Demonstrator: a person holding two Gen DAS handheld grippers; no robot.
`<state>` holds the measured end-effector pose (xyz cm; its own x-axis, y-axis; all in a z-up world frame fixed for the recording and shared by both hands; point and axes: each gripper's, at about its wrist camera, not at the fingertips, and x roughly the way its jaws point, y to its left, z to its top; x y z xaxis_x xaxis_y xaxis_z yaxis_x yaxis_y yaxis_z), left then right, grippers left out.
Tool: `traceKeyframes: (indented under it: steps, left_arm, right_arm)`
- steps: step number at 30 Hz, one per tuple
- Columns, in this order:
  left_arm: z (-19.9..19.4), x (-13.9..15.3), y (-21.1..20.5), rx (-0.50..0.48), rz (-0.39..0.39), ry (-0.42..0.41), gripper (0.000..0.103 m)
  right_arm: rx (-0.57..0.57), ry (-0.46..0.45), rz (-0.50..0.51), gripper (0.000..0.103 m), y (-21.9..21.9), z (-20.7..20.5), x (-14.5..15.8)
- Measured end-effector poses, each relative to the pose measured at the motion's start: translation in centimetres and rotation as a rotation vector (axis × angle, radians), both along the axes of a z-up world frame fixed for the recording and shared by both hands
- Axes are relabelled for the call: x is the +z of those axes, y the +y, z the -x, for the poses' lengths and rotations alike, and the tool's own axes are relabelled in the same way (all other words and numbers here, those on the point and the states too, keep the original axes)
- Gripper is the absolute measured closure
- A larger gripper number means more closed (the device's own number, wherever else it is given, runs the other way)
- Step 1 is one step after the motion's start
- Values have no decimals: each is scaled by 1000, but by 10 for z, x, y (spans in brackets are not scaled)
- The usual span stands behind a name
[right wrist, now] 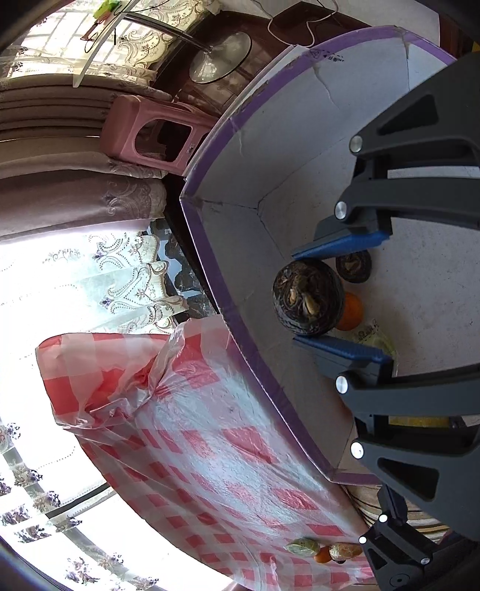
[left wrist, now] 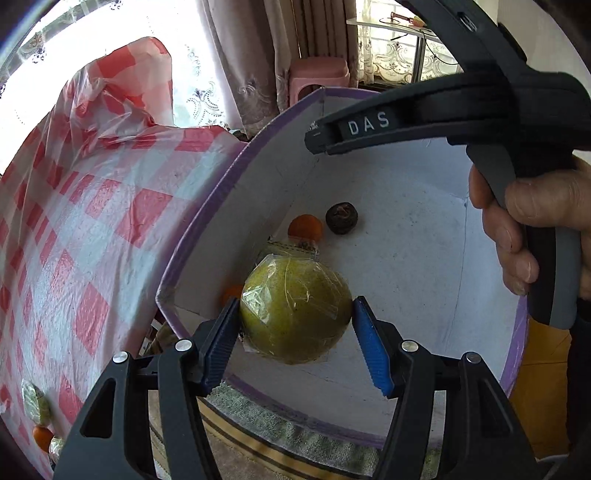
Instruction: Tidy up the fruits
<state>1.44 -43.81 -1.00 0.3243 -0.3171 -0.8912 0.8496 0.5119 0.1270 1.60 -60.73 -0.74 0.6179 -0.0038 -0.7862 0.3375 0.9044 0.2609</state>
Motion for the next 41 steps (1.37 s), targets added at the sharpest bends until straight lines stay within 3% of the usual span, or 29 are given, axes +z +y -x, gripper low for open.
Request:
traceKeyframes:
  steps: [4, 11, 20, 26, 28, 31, 41]
  left_arm:
    - [0, -23, -10, -33, -84, 20, 43]
    - [6, -49, -29, -108, -256, -68, 43]
    - [3, -77, -36, -130, -371, -117, 42]
    - [0, -80, -34, -124, -378, -132, 41]
    - [1, -80, -33, -121, -381, -138, 40]
    - [0, -81, -36, -109, -373, -145, 30]
    - [0, -58, -28, -82, -309, -217, 21]
  right_arm:
    - [-14, 29, -14, 62, -8, -10, -13]
    - [-12, 104, -53, 62, -20, -29, -41]
    - [6, 172, -76, 61, -17, -41, -68]
    - [24, 196, -82, 59, -11, -45, -78]
    - [26, 199, -77, 48, -8, -46, -79]
    - [28, 193, -74, 44, -7, -46, -78]
    - [10, 149, -43, 34, -3, -37, -57]
